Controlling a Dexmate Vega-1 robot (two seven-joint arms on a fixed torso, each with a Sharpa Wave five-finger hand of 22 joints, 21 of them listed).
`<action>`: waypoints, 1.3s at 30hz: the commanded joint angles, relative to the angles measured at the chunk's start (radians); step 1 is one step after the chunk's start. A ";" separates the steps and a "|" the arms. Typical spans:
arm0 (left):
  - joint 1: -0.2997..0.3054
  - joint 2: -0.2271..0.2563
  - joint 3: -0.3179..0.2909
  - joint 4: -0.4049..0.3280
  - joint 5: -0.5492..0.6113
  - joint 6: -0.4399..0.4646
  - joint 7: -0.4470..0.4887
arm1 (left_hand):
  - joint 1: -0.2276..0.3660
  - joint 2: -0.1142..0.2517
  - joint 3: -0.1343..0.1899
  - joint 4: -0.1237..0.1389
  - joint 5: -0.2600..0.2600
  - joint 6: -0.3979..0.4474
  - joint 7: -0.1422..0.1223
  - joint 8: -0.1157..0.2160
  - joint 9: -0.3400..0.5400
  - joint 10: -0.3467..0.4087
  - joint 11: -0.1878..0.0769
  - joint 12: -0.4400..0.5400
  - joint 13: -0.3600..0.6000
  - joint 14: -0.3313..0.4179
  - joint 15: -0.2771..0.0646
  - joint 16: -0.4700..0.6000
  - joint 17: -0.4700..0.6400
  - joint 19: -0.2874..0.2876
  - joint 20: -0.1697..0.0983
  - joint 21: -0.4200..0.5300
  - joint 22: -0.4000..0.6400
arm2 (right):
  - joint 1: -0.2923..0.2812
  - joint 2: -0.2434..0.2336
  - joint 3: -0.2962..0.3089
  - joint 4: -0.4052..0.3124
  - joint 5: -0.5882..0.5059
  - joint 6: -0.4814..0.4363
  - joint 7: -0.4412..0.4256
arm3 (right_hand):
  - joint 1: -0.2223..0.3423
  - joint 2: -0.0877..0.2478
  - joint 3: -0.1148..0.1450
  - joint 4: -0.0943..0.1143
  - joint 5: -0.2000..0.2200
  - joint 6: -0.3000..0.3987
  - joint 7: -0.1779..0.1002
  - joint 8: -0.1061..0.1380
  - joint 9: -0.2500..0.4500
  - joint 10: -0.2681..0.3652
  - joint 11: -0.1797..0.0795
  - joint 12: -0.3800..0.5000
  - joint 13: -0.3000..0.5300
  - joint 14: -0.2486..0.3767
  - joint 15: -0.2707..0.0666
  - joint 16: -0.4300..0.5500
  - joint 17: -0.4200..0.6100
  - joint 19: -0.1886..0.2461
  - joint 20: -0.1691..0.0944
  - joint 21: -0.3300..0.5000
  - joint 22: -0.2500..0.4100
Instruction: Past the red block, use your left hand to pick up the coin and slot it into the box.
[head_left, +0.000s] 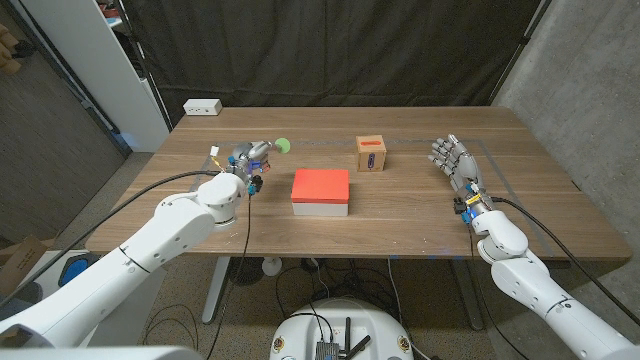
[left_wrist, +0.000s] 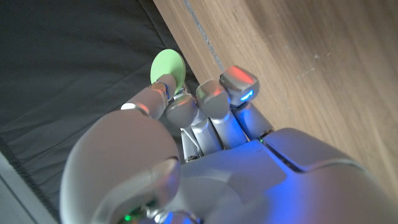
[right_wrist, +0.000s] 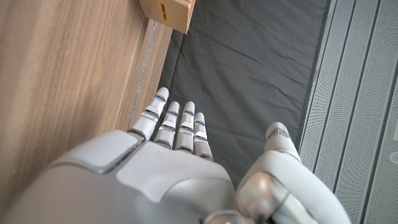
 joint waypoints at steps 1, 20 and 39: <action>-0.034 -0.064 0.074 0.008 0.314 -0.003 0.071 | 0.022 0.012 -0.008 0.002 0.005 0.061 0.042 0.000 0.029 0.005 0.009 0.008 0.002 0.011 -0.002 -0.005 0.008 -0.002 -0.065 0.009 0.006 | -0.019 0.005 0.006 -0.014 -0.006 0.006 -0.014 | 0.012 0.000 -0.003 -0.003 0.001 0.012 0.000 -0.005 0.000 0.009 -0.001 0.004 0.006 0.006 0.001 0.000 0.004 0.001 0.004 0.003 0.002; -0.141 -0.144 0.165 0.094 0.629 0.047 0.003 | 0.034 0.012 -0.020 0.004 0.005 0.067 0.050 -0.008 0.036 0.004 0.020 0.012 0.009 0.020 -0.001 -0.005 0.052 -0.005 -0.065 0.013 0.008 | -0.034 0.008 0.014 -0.018 0.005 0.010 -0.012 | 0.013 0.001 -0.004 -0.003 0.001 0.012 0.001 -0.005 0.000 0.009 -0.002 0.003 0.007 0.006 0.001 -0.001 0.004 0.001 0.004 0.003 0.002; -0.197 -0.182 0.182 0.126 0.763 0.084 -0.081 | 0.048 0.009 -0.037 0.005 0.005 0.091 0.057 -0.017 0.048 0.001 0.031 0.014 0.029 0.014 -0.001 -0.024 0.094 -0.017 -0.063 0.017 0.010 | -0.001 0.024 -0.001 0.022 0.015 0.009 0.014 | 0.017 0.002 -0.004 -0.004 0.002 0.019 0.017 -0.003 0.000 0.016 0.001 0.004 0.009 0.009 -0.012 -0.001 0.004 0.011 -0.022 0.005 0.001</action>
